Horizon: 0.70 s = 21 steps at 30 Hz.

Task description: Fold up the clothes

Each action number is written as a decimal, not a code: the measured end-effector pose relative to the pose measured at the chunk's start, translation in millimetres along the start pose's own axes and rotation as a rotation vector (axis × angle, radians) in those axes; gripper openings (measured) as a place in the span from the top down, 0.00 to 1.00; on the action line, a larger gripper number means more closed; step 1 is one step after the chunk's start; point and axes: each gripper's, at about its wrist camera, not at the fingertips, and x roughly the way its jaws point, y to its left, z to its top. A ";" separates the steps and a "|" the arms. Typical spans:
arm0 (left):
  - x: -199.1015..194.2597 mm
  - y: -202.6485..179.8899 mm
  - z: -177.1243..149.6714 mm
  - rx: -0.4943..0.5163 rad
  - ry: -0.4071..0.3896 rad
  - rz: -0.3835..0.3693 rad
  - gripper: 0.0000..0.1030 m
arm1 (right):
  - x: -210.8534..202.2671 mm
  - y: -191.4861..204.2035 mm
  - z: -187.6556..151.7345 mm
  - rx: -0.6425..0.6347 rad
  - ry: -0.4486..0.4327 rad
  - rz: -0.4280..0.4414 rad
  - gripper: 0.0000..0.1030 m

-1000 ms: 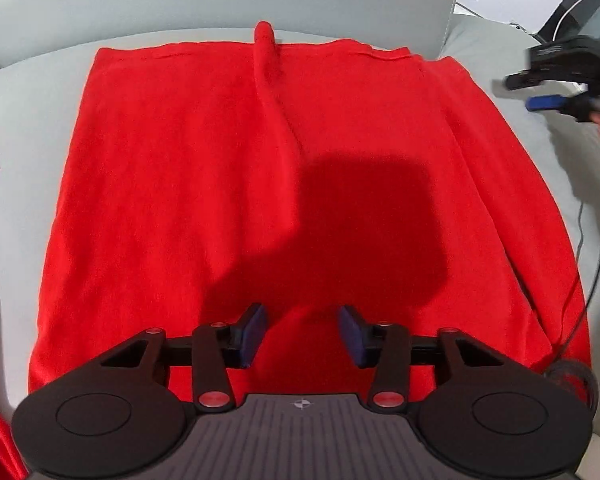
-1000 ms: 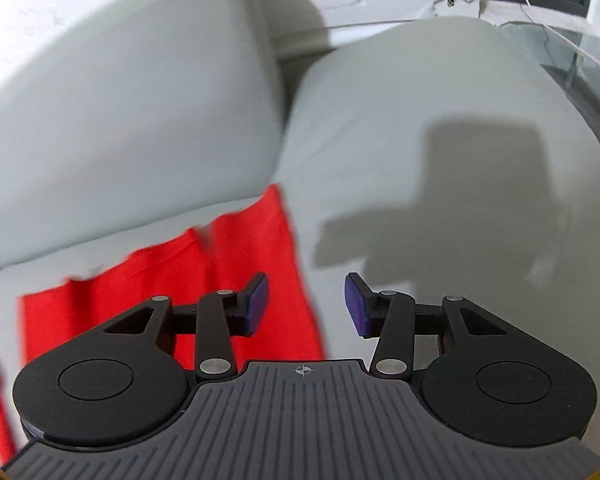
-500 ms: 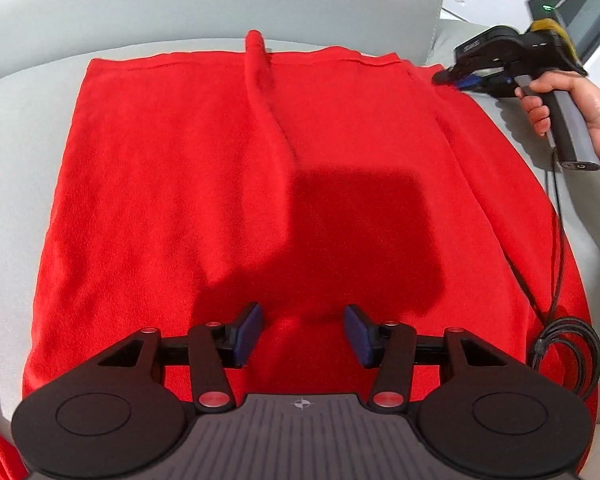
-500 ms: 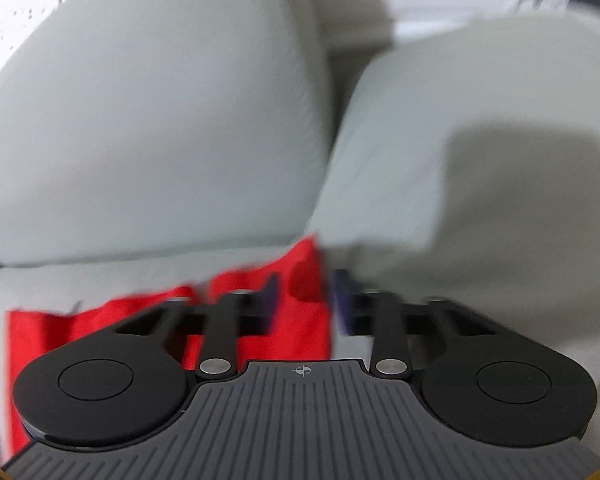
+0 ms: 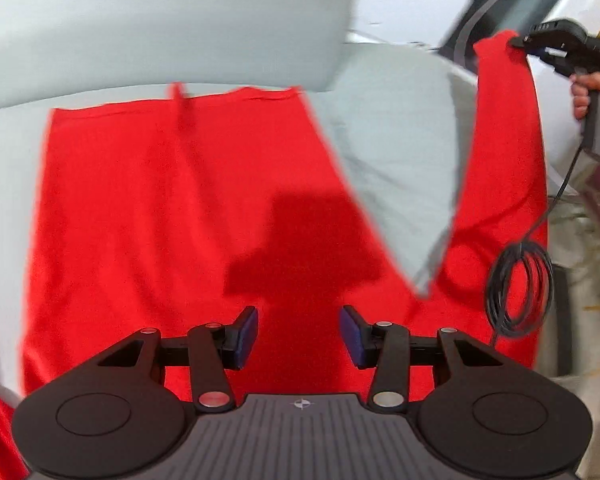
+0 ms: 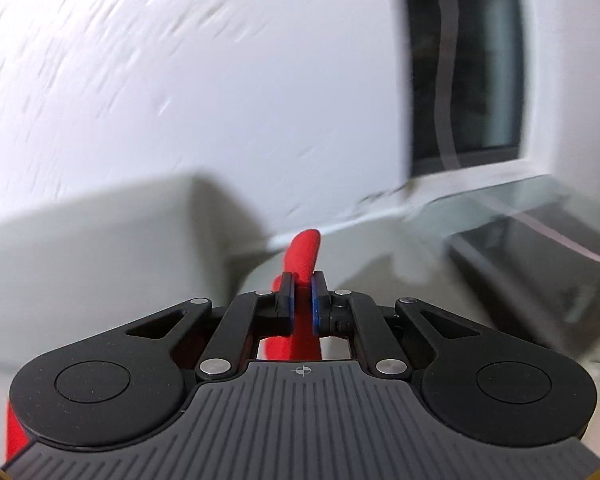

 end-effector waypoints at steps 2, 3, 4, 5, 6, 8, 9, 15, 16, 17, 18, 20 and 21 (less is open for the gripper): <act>1.5 -15.0 -0.8 0.013 0.007 -0.062 0.57 | -13.2 -19.1 3.2 -0.012 -0.006 -0.048 0.93; 2.6 -22.5 -1.2 0.021 0.012 -0.091 0.57 | -19.2 -28.1 4.3 -0.020 -0.007 -0.071 0.93; 7.3 -30.3 -1.6 0.041 0.021 -0.101 0.57 | -19.3 -36.8 2.0 -0.025 0.002 -0.089 0.93; 12.0 -37.9 -2.1 0.062 0.031 -0.110 0.57 | -17.8 -45.4 -1.3 -0.030 0.015 -0.107 0.93; 16.1 -44.7 -3.7 0.082 0.041 -0.110 0.57 | -13.7 -51.4 -4.7 -0.024 0.027 -0.116 0.93; 25.4 -54.1 -6.5 0.099 0.064 -0.115 0.57 | -0.6 -64.1 -11.3 0.002 0.049 -0.125 0.93; 30.0 -58.4 -7.8 0.107 0.076 -0.117 0.57 | 6.1 -69.1 -15.1 0.021 0.050 -0.121 0.93; 55.8 -60.5 -8.0 0.086 0.103 -0.131 0.57 | 25.2 -106.6 -28.3 0.108 -0.010 -0.034 0.93; 62.6 -59.8 -7.1 0.071 0.109 -0.137 0.57 | 31.8 -111.2 -31.7 0.113 -0.014 -0.036 0.92; 67.1 -60.7 -7.9 0.062 0.119 -0.145 0.57 | 41.3 -115.0 -35.8 0.114 -0.003 -0.049 0.86; 71.3 -61.9 -8.6 0.054 0.128 -0.153 0.57 | 49.8 -119.8 -41.2 0.117 0.018 -0.074 0.77; 74.5 -67.3 -10.3 0.056 0.141 -0.151 0.57 | 63.5 -130.2 -52.2 0.132 0.088 -0.162 0.50; 72.8 -69.8 -11.2 0.064 0.143 -0.152 0.57 | 65.3 -134.0 -55.6 0.141 0.105 -0.188 0.50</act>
